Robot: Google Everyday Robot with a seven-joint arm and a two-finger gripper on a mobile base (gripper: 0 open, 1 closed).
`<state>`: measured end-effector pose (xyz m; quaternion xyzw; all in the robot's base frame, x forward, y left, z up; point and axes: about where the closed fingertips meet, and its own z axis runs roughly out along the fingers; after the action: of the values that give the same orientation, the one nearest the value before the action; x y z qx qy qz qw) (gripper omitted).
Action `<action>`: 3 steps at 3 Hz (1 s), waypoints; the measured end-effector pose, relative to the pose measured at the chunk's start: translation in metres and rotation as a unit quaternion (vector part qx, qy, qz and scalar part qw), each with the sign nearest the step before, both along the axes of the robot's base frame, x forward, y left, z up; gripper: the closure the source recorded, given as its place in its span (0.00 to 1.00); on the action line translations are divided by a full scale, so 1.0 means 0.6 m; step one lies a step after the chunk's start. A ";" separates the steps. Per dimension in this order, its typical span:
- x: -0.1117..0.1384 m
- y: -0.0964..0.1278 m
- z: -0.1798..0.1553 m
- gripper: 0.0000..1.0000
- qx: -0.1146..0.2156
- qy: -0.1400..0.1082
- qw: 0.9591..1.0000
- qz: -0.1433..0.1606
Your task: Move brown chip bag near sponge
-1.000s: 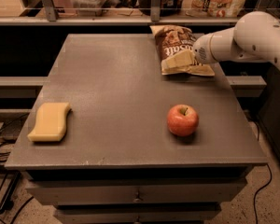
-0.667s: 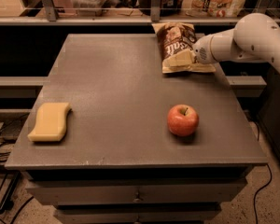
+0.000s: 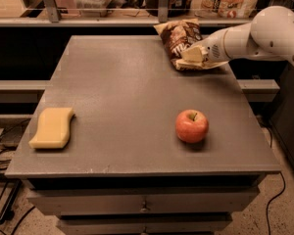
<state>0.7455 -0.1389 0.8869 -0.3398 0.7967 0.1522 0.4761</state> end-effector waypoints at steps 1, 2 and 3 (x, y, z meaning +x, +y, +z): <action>-0.024 0.022 0.022 0.97 -0.013 -0.013 1.000 0.021; -0.056 0.056 0.029 1.00 -0.019 -0.014 0.999 0.047; -0.100 0.113 0.041 1.00 -0.019 -0.006 0.997 0.075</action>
Offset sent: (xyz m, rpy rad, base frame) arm -0.0602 0.0565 0.0223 -0.0547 -0.0281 0.1531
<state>0.6856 -0.0711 0.9114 -0.4079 0.7691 0.1704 0.4616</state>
